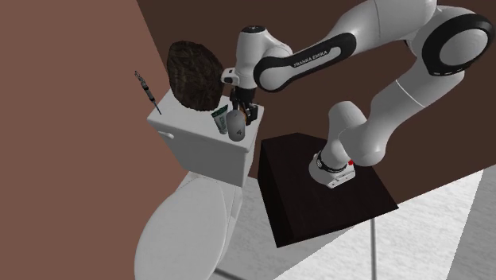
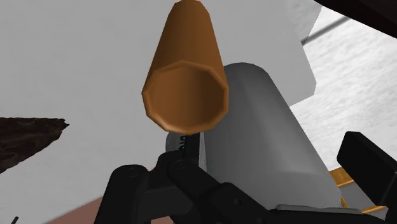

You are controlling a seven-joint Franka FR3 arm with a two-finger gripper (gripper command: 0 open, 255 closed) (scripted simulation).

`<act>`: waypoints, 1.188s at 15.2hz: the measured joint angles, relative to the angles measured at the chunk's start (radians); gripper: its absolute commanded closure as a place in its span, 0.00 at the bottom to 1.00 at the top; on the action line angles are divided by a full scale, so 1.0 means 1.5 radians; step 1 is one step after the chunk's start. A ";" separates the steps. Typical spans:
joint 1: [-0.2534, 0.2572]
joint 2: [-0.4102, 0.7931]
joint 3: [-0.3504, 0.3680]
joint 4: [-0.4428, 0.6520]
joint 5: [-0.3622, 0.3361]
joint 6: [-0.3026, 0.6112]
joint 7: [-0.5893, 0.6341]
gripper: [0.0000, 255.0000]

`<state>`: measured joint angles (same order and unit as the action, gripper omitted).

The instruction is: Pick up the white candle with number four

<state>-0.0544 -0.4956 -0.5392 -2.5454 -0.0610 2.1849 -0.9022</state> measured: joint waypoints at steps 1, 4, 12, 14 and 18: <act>0.002 0.004 -0.001 -0.003 0.001 0.007 -0.001 0.00; 0.003 0.007 -0.003 -0.009 0.003 0.018 -0.002 1.00; 0.003 0.008 -0.003 -0.008 0.003 0.018 -0.003 1.00; 0.001 0.004 -0.001 -0.001 0.001 0.005 -0.002 1.00; -0.001 -0.011 0.009 0.022 -0.001 -0.033 0.008 1.00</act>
<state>-0.0561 -0.5128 -0.5254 -2.5122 -0.0627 2.1361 -0.8897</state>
